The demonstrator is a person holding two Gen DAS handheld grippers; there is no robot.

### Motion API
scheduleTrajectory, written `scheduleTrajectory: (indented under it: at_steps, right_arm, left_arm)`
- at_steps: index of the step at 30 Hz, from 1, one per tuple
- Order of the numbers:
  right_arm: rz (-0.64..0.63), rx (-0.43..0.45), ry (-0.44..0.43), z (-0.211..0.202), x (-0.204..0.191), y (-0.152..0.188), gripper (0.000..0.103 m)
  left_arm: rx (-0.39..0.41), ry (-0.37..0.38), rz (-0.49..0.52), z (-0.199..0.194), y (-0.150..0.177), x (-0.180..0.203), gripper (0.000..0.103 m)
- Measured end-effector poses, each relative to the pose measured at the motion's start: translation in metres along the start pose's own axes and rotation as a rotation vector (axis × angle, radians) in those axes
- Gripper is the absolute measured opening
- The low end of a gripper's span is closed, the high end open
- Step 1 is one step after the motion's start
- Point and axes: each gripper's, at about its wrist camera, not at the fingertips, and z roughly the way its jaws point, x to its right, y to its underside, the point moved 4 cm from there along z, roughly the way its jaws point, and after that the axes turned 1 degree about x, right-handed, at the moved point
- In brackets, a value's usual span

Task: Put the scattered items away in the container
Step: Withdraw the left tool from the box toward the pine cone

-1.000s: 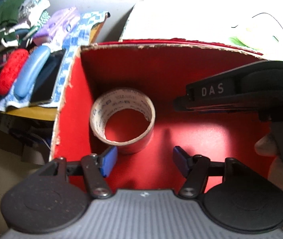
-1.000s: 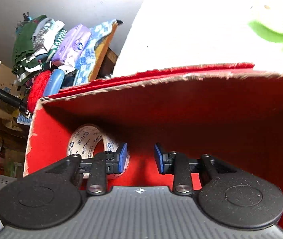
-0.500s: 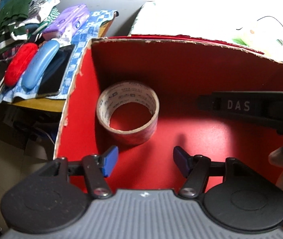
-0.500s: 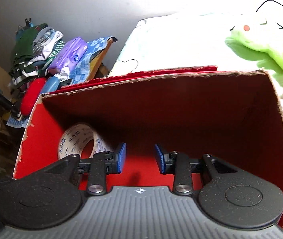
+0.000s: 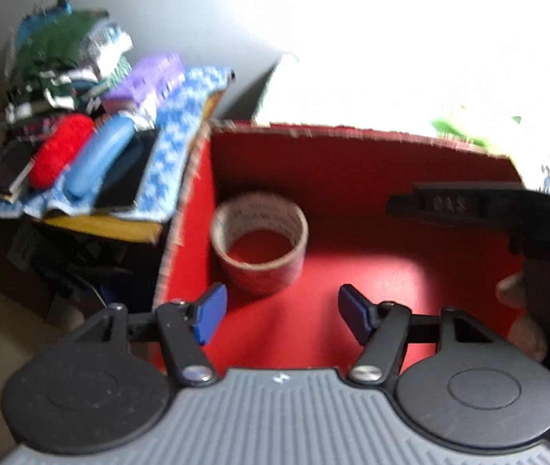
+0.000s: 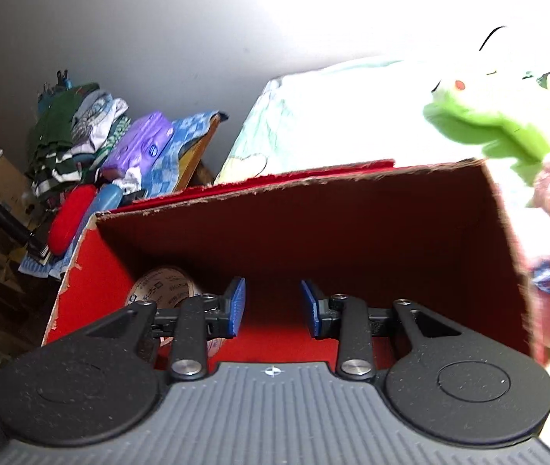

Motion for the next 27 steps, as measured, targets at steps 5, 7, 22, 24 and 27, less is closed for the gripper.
scheduleTrajectory:
  at_steps: [5, 7, 22, 24, 27]
  right_arm:
    - [0.04, 0.053, -0.023, -0.036, -0.006, 0.01, 0.034]
    - [0.043, 0.072, -0.025, -0.05, -0.01, 0.016, 0.034]
    - [-0.017, 0.104, -0.072, -0.121, -0.044, 0.097, 0.034]
    - [-0.009, 0.073, -0.067, -0.119, -0.044, 0.112, 0.034]
    - [0.005, 0.026, -0.054, -0.117, -0.044, 0.132, 0.034]
  left_arm:
    - [0.06, 0.036, -0.011, -0.03, 0.005, -0.022, 0.071]
    - [0.075, 0.065, 0.008, -0.04, 0.012, -0.029, 0.074]
    - [-0.002, 0.308, 0.265, -0.066, 0.11, -0.051, 0.075]
    - [-0.051, 0.371, 0.273, -0.059, 0.122, -0.05, 0.075]
    - [-0.094, 0.441, 0.29, -0.05, 0.135, -0.046, 0.076]
